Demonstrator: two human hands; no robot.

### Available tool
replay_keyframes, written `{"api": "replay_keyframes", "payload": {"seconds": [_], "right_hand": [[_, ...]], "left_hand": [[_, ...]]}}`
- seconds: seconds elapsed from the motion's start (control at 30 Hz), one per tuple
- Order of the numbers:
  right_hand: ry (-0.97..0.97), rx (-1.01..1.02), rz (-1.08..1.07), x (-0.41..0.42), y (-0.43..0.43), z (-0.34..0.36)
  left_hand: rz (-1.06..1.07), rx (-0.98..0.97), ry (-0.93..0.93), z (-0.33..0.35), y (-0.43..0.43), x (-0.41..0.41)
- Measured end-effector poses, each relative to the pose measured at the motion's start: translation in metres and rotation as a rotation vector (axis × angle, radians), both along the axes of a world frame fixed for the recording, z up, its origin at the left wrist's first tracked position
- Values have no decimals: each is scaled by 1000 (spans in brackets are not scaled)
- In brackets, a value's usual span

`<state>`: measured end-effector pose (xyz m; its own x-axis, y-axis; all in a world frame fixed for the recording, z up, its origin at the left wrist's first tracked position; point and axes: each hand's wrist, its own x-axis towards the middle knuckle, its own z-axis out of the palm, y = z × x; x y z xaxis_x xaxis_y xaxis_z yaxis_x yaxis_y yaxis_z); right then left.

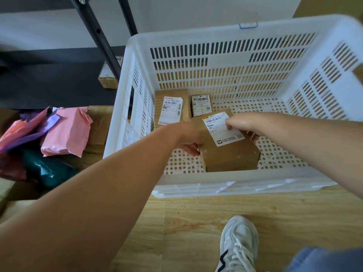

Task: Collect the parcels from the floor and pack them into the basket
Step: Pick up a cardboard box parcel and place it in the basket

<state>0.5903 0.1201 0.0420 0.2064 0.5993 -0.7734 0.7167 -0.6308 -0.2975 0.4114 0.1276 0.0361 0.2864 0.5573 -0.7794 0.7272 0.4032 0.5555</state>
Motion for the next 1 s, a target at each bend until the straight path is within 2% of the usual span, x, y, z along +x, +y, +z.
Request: {"api": "replay_keyframes", "payload": {"seconds": [0.2,0.53,0.77,1.0], "right_hand": [[-1,3,-56,7,7,-1],[-69,9,-133,63,32,9],[-57,201,-230,86,45,-16],[-19,307,-275,86,65,-51]], "left_hand": [[43,46,7,-5,12,7],[97,68,-120,-2,34,54],[205,111,-97,-26,53,90],[187,152,-53,-57,72,99]]}}
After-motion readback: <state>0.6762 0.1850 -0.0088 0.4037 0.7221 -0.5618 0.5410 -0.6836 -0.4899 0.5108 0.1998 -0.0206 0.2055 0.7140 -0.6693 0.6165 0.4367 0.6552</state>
